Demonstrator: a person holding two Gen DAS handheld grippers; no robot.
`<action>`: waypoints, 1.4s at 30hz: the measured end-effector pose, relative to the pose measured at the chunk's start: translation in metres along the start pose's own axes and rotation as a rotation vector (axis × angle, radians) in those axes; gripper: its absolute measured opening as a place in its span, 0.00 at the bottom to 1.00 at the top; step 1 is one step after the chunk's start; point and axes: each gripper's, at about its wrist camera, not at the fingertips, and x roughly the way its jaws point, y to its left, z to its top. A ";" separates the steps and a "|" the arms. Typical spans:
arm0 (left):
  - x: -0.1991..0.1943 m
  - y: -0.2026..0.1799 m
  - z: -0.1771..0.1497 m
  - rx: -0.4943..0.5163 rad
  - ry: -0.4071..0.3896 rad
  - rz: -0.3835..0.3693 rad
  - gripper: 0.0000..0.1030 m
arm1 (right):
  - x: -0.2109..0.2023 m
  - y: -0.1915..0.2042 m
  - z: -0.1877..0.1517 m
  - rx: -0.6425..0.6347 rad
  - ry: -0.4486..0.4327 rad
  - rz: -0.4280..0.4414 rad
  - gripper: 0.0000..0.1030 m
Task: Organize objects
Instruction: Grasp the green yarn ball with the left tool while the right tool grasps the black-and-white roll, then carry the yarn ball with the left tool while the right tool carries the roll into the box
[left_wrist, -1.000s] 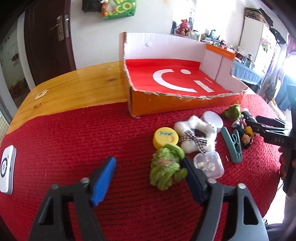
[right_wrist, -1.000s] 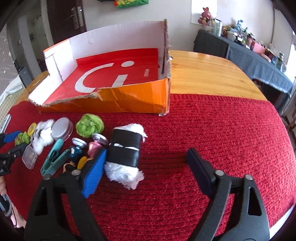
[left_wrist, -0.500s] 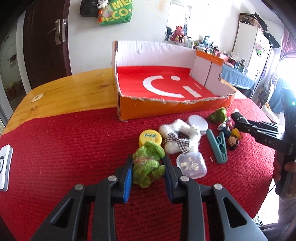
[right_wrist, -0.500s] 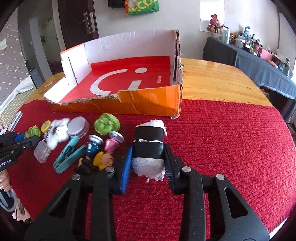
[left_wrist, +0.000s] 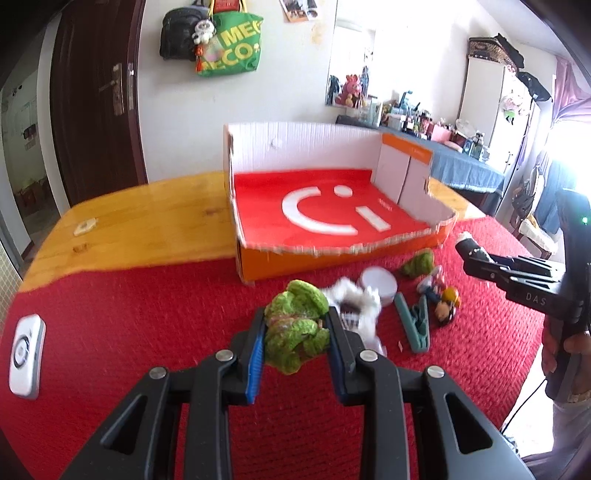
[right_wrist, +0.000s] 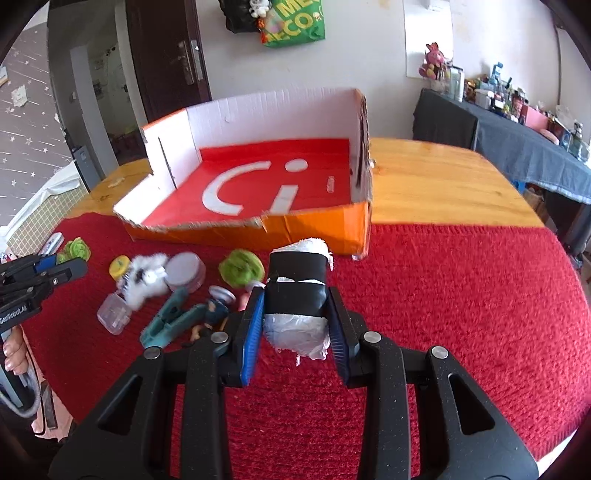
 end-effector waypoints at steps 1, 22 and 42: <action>-0.002 0.001 0.006 0.002 -0.011 -0.004 0.30 | -0.002 0.001 0.002 -0.003 -0.007 0.004 0.30; 0.075 -0.001 0.084 0.204 0.147 -0.005 0.30 | 0.064 -0.010 0.093 -0.147 0.157 0.057 0.30; 0.133 -0.011 0.087 0.437 0.389 -0.041 0.30 | 0.118 -0.005 0.094 -0.305 0.425 0.083 0.30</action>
